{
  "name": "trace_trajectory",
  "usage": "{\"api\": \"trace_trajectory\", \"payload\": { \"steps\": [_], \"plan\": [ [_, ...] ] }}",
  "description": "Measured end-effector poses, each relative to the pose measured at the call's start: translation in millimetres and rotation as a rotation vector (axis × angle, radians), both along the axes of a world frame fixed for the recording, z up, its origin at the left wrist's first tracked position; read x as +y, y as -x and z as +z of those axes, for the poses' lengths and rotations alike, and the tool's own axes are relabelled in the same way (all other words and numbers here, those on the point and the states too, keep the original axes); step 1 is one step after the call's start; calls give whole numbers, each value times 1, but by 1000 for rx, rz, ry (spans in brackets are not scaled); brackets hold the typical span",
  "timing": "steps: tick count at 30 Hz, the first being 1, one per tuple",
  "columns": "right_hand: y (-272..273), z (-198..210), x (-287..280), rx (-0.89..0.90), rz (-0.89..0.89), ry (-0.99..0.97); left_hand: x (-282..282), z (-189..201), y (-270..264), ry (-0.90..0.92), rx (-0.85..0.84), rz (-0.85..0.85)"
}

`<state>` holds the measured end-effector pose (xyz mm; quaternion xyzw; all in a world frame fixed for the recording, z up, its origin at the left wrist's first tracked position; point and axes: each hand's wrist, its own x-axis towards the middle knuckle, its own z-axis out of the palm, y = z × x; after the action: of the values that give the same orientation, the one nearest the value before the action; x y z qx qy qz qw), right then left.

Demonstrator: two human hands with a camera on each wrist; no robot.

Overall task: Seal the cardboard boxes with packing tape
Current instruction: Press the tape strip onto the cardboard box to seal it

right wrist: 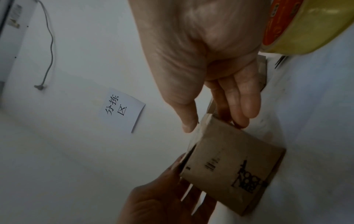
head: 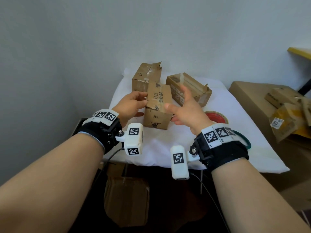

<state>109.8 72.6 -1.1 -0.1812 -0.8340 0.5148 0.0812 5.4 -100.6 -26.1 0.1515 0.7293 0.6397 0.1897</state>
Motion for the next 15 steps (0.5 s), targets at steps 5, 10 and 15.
{"api": "trace_trajectory", "payload": {
  "steps": [5,10,15],
  "plan": [
    [-3,3,-2,-16,-35,12,-1,6,-5,-7,-3,-65],
    [-1,-1,-6,-26,-51,10,6,9,-12,-209,-174,-135],
    [0,-4,0,-45,-36,-118,10,3,-17,-112,66,-81]
  ]
}}
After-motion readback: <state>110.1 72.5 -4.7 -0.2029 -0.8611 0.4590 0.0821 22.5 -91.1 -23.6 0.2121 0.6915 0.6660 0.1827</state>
